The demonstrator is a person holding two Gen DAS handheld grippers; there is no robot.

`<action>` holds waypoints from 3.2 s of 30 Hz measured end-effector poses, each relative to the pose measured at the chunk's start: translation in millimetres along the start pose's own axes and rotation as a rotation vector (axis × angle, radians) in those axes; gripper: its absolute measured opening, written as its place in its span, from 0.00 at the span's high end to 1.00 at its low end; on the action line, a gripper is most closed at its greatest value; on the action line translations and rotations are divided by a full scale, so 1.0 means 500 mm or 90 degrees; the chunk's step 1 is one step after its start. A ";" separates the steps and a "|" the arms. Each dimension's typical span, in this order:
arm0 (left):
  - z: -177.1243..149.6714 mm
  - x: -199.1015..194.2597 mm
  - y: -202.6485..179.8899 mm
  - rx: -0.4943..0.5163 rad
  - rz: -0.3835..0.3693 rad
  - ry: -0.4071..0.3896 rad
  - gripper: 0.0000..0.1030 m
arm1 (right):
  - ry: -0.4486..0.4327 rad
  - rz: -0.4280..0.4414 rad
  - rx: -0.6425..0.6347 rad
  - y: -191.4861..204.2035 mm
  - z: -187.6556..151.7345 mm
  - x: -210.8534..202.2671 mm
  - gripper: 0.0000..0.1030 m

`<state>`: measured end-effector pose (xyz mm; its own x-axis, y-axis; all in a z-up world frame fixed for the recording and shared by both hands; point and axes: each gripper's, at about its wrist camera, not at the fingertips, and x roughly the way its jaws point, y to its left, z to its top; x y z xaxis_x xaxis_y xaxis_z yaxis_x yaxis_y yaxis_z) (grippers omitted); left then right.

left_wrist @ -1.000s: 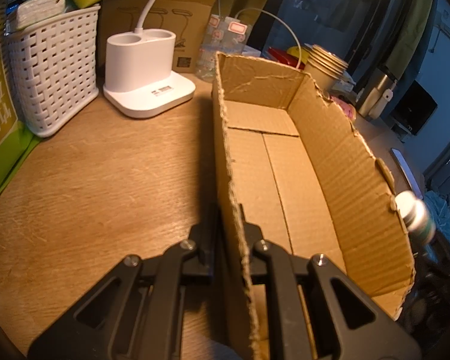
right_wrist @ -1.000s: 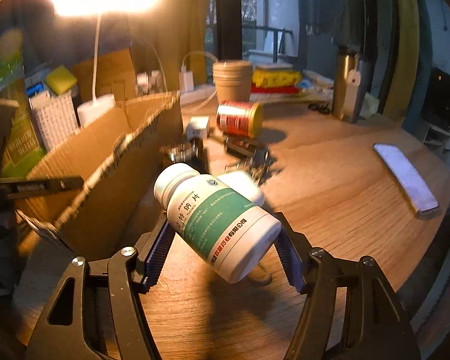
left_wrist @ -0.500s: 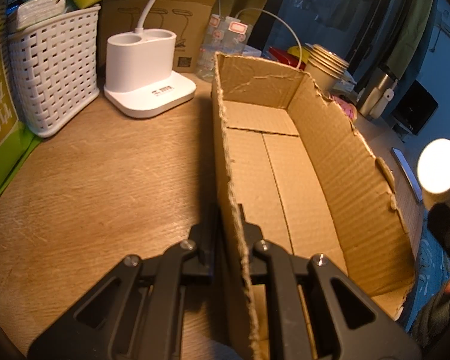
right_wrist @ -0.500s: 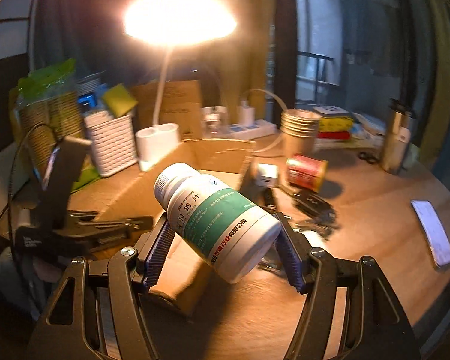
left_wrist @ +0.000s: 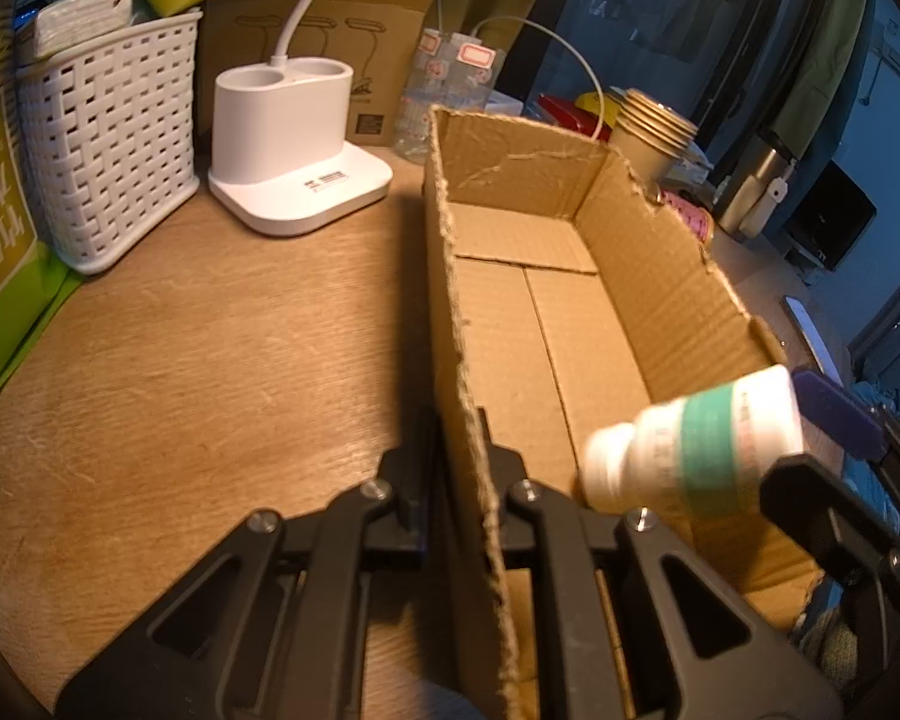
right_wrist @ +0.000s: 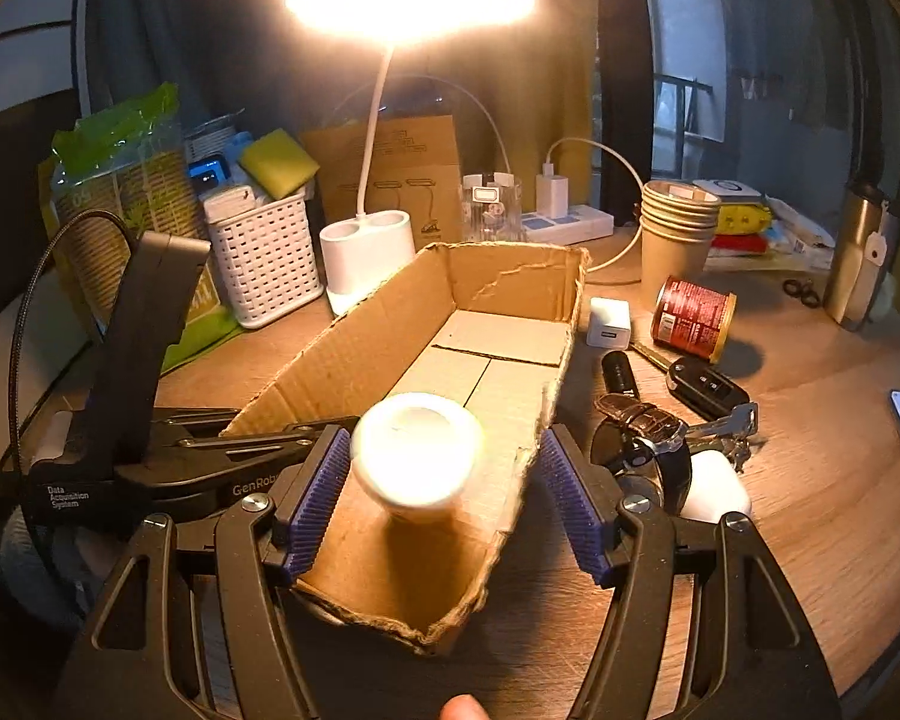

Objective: Organize rigid objects
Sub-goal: 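Carry the pill bottle into the box and release it with the right gripper, then move the right gripper to the black wristwatch and grasp it, then lift the wristwatch into the box and open the right gripper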

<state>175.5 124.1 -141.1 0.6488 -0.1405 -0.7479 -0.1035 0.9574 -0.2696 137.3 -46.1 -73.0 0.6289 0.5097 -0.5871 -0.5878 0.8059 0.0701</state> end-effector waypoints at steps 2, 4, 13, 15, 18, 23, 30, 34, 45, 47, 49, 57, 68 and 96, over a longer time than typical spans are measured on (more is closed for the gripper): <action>0.000 0.000 0.000 0.000 0.000 0.000 0.90 | -0.005 0.000 0.003 -0.003 0.000 -0.004 0.33; 0.001 0.000 0.000 0.000 0.000 0.000 0.90 | -0.010 -0.004 0.009 -0.010 0.001 -0.009 0.33; 0.000 0.000 0.000 -0.001 -0.001 0.000 0.90 | -0.059 -0.067 0.044 -0.070 0.007 -0.061 0.33; -0.001 0.000 0.000 -0.001 0.000 0.000 0.90 | -0.063 -0.097 0.053 -0.094 0.003 -0.066 0.33; -0.001 0.000 -0.001 -0.001 -0.001 0.000 0.90 | -0.062 -0.124 0.079 -0.136 -0.006 -0.070 0.33; -0.001 0.000 -0.001 0.000 -0.001 0.000 0.90 | -0.053 -0.152 0.109 -0.185 -0.023 -0.063 0.33; -0.002 0.000 -0.001 -0.001 -0.001 0.000 0.90 | -0.022 -0.145 0.113 -0.192 -0.041 -0.025 0.33; -0.002 0.000 -0.002 -0.001 0.000 0.000 0.90 | 0.003 -0.149 0.063 -0.170 -0.041 0.010 0.33; -0.002 0.000 -0.001 -0.001 0.000 0.000 0.90 | 0.079 -0.091 0.009 -0.155 -0.042 0.080 0.48; -0.002 0.000 -0.001 -0.001 0.000 0.000 0.90 | 0.087 -0.086 0.006 -0.153 -0.040 0.084 0.48; -0.002 0.000 -0.001 -0.001 0.000 0.000 0.90 | 0.102 -0.083 0.010 -0.156 -0.041 0.093 0.48; -0.002 0.000 -0.002 -0.001 0.000 0.000 0.90 | 0.153 -0.096 -0.003 -0.155 -0.039 0.128 0.48; -0.003 0.000 -0.002 -0.002 0.000 0.000 0.89 | 0.144 -0.096 -0.004 -0.152 -0.043 0.119 0.58; -0.003 0.000 -0.002 -0.002 -0.001 0.000 0.89 | 0.014 -0.079 -0.001 -0.125 -0.017 -0.007 0.81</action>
<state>174.5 123.0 -141.6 0.6491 -0.1415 -0.7474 -0.1048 0.9565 -0.2722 167.6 -100.9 -82.0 0.6855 0.3992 -0.6089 -0.5066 0.8622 -0.0051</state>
